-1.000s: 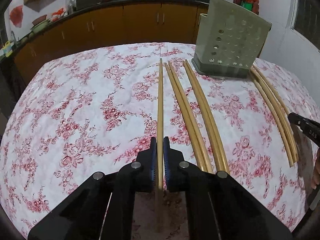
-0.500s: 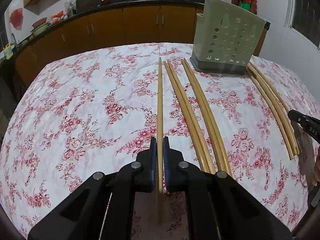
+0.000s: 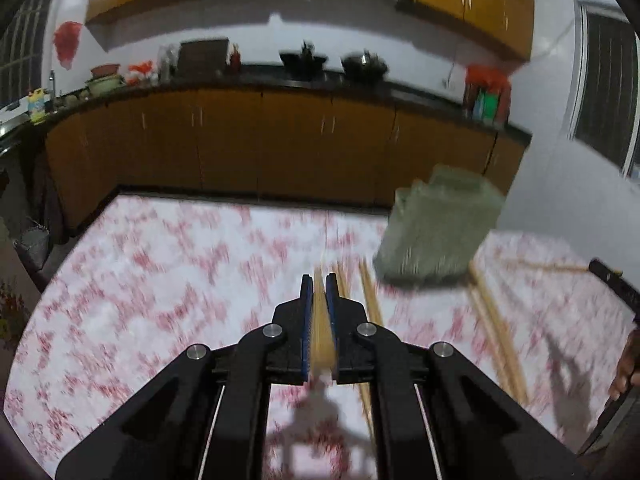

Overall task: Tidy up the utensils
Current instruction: 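Lift the left gripper's chopstick upright over the green holder while the right gripper does likewise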

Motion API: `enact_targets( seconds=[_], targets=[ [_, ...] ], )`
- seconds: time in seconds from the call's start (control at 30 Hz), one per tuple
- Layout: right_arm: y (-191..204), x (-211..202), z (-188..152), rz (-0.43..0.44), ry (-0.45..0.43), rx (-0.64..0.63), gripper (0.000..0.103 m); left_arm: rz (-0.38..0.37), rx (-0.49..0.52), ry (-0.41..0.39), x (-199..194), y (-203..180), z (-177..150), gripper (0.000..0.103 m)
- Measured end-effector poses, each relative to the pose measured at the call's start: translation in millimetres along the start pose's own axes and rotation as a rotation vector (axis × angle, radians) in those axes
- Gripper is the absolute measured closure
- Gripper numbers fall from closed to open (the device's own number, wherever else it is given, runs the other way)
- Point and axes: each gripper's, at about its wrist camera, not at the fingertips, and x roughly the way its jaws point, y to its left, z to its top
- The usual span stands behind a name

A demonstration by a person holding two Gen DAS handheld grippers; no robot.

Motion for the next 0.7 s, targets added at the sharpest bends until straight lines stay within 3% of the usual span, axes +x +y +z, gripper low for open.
enact_targets(
  seconds=[0.4,0.7],
  targets=[
    [2.6,-17.3,38.0,0.031,-0.101,0.036,0.095,-0.017,-0.042,-0.093,-12.9,6.5,51.3,0.096],
    [3.4,-66.2,99.6,0.155,-0.303,0.096,0.095,-0.102,-0.041,-0.291,-57.1,-20.7,102.6,0.096]
  ],
)
